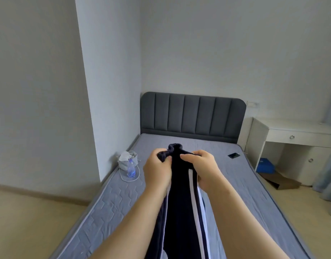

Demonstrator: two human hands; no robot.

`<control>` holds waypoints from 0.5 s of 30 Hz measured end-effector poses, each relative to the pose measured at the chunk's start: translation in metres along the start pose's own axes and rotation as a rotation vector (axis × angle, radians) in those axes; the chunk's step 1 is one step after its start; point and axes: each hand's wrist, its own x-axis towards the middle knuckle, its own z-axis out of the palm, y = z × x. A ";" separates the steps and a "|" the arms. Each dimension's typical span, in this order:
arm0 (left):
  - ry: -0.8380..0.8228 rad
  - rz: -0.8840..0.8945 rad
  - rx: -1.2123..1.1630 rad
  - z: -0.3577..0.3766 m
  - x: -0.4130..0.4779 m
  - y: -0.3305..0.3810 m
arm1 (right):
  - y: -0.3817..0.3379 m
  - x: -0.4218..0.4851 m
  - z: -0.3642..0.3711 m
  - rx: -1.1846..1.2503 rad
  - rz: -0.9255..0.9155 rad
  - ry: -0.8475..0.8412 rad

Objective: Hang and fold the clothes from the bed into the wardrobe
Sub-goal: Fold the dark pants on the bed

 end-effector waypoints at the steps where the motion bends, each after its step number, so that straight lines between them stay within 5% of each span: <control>1: -0.031 0.010 -0.020 0.001 -0.001 0.000 | -0.001 -0.001 0.003 0.017 -0.014 -0.017; 7: -0.292 0.010 -0.180 -0.011 0.004 0.009 | 0.002 -0.004 0.011 0.391 0.018 -0.141; 10: -0.426 0.158 -0.098 -0.019 0.004 0.010 | -0.001 -0.009 0.014 0.528 0.036 -0.211; 15: -0.304 0.338 -0.065 -0.031 0.020 0.016 | -0.012 -0.023 0.020 0.510 -0.032 -0.300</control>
